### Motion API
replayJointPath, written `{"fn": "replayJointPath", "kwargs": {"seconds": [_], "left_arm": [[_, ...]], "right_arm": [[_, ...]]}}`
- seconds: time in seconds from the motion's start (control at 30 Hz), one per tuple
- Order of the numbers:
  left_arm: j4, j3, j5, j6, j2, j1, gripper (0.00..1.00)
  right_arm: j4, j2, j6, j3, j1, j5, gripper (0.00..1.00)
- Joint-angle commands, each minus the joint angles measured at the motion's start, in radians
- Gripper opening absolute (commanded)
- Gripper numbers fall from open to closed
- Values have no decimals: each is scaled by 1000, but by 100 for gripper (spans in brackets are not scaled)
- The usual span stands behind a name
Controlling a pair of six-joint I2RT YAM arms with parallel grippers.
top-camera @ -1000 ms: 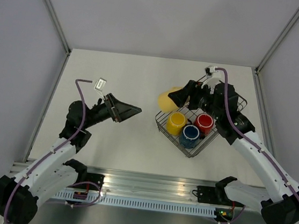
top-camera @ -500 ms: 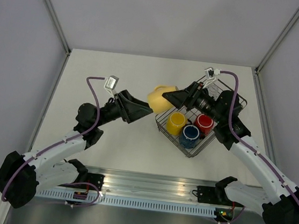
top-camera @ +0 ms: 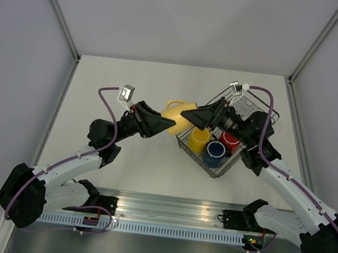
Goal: Unload the cups from the dish rack
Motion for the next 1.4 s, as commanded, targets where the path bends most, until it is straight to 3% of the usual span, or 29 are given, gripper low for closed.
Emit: {"fn": "replayJointPath", "kwargs": {"seconds": [0.0, 0.13, 0.2, 0.3, 0.33, 0.37, 0.4, 0.5, 0.57, 0.67, 0.77, 0.93, 1.03, 1.23, 1.37], "left_arm": [[95, 30, -23, -7, 23, -6, 35], [82, 50, -21, 7, 31, -8, 24], [65, 62, -15, 15, 31, -8, 2], [34, 67, -10, 42, 19, -8, 2], [19, 64, -10, 59, 5, -9, 2], [10, 59, -17, 65, -3, -8, 2], [5, 56, -20, 72, -9, -8, 2], [0, 47, -17, 85, -27, -8, 2], [8, 37, -15, 93, -44, -8, 2], [-16, 33, -24, 122, -70, -8, 2], [-151, 47, -59, 199, -130, -8, 2], [-632, 136, -202, 421, -240, -6, 2], [-943, 267, -404, 542, -248, -6, 2], [-1338, 484, -709, 674, -164, -3, 2], [-1584, 628, -793, 725, -13, 14, 2]], "right_arm": [[128, -48, 22, 6, 24, -16, 0], [123, -65, 13, 0, 43, -13, 0], [117, -71, 7, -5, 45, -10, 0], [104, -86, -21, -22, 45, 2, 4], [97, -97, -38, -35, 45, 23, 16], [88, -103, -41, -42, 47, 42, 49], [68, -111, -47, -48, 47, 57, 62], [48, -126, -64, -59, 45, 86, 86], [28, -132, -85, -49, 45, 106, 95], [-59, -154, -139, -30, 45, 183, 98], [-287, -189, -188, 21, 45, 304, 98], [-510, -261, -315, 102, 45, 556, 98], [-597, -309, -383, 131, 45, 632, 98], [-778, -361, -480, 201, 45, 695, 98], [-933, -359, -549, 253, 45, 714, 98]]}}
